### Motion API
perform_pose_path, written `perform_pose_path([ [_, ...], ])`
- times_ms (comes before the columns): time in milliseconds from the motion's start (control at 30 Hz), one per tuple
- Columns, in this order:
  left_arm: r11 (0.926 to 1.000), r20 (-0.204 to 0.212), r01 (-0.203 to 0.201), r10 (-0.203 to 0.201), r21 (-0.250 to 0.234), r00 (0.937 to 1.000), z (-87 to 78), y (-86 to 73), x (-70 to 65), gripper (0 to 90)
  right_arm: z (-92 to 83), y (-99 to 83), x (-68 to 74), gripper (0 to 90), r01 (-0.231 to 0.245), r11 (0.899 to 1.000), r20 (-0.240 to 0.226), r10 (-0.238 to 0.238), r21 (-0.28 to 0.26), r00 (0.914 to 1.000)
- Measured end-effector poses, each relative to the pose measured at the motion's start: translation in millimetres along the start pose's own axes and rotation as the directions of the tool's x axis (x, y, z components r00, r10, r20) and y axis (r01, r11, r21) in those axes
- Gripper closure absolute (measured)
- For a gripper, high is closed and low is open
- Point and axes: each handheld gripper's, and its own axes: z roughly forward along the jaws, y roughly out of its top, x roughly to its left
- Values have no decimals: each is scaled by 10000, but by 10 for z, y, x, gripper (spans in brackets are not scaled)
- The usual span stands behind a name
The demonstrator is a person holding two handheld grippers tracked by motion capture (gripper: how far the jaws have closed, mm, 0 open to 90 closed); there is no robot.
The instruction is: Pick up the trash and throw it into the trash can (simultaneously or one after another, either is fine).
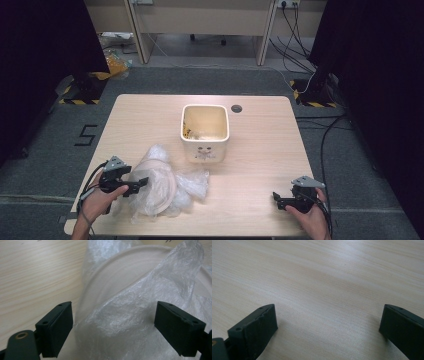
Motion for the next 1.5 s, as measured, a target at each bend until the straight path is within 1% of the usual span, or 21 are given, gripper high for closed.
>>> perform_pose_path([
  [67, 9997, 97, -262, 262, 32, 9996, 28, 56, -34, 149, 0, 0, 0, 13, 4, 10000, 0, -4, 0, 10000],
  [133, 9994, 154, -336, 337, -43, 9993, 36, 122, -42, 150, 0, 0, 0, 13, 1, 10000, 0, -1, 0, 10000],
  [167, 9994, 154, -336, 337, -43, 9993, 36, 122, -42, 149, 0, 0, 0, 13, 1, 10000, -1, -1, 1, 10000],
  [233, 9988, 326, -478, 483, -131, 9983, 66, 233, -22, 149, 1, 1, 0, 11, 1, 10000, -3, -1, 3, 10000],
  [300, 9987, 513, -506, 506, 1, 9974, 122, 294, -14, 149, 4, 3, 0, 9, 16, 10000, -17, -16, 14, 10000],
  [367, 9975, 617, -682, 669, 192, 9958, 174, 334, -26, 149, 4, 3, -1, 10, 26, 10000, -12, -26, 10, 10000],
  [467, 9967, 617, -782, 767, 216, 9951, 216, 381, -34, 148, 4, 3, -2, 10, 27, 10000, -18, -27, 9, 10000],
  [600, 9967, 731, -772, 753, 233, 9945, 266, 419, -13, 147, 4, 3, -1, 9, 23, 10000, -25, -23, 11, 10000],
  [733, 9952, 1181, -766, 689, 617, 9906, 307, 432, -38, 145, 4, 3, -1, 9, 26, 10000, -25, -25, 13, 10000],
  [800, 9935, 1242, -919, 831, 671, 9888, 325, 423, -83, 144, 4, 3, -1, 9, 26, 10000, -26, -25, 13, 10000],
  [900, 9927, 1275, -996, 904, 680, 9877, 344, 418, -154, 140, 4, 3, -1, 9, 24, 10000, -27, -24, 12, 10000],
  [933, 9927, 1275, -996, 904, 680, 9877, 344, 418, -154, 140, 4, 3, -1, 9, 23, 10000, -25, -23, 12, 10000],
  [1000, 9908, 1323, -1132, 1027, 745, 9859, 373, 415, -237, 137, 4, 3, -1, 9, 24, 10000, -21, -24, 14, 10000],
  [1133, 9838, 1286, -1520, 1392, 951, 9819, 387, 415, -387, 141, 4, 3, -1, 9, 26, 10000, -26, -26, 14, 10000],
  [1200, 9817, 1199, -1535, 1400, 1123, 9829, 394, 416, -469, 141, 4, 3, 0, 9, 13, 10000, -26, -13, 13, 10000],
  [1233, 9817, 1199, -1535, 1400, 1123, 9829, 394, 416, -469, 141, 4, 3, 0, 9, 13, 10000, -26, -13, 13, 10000],
  [1267, 9798, 1144, -1604, 1469, 1194, 9825, 397, 417, -547, 144, 4, 3, -1, 9, 23, 10000, -25, -23, 15, 10000],
  [1300, 9798, 1144, -1604, 1469, 1194, 9825, 397, 417, -547, 144, 4, 3, -1, 9, 23, 10000, -25, -23, 15, 10000],
  [1333, 9784, 1157, -1615, 1469, 1287, 9824, 407, 412, -622, 144, 4, 3, -1, 9, 22, 10000, -25, -22, 13, 10000],
  [1367, 9777, 1141, -1626, 1478, 1328, 9824, 412, 413, -657, 144, 4, 3, -1, 9, 21, 10000, -22, -21, 16, 10000],
  [1500, 9786, 992, -1597, 1475, 1297, 9841, 415, 422, -746, 152, 4, 3, -1, 9, 28, 10000, -27, -28, 15, 10000],
])
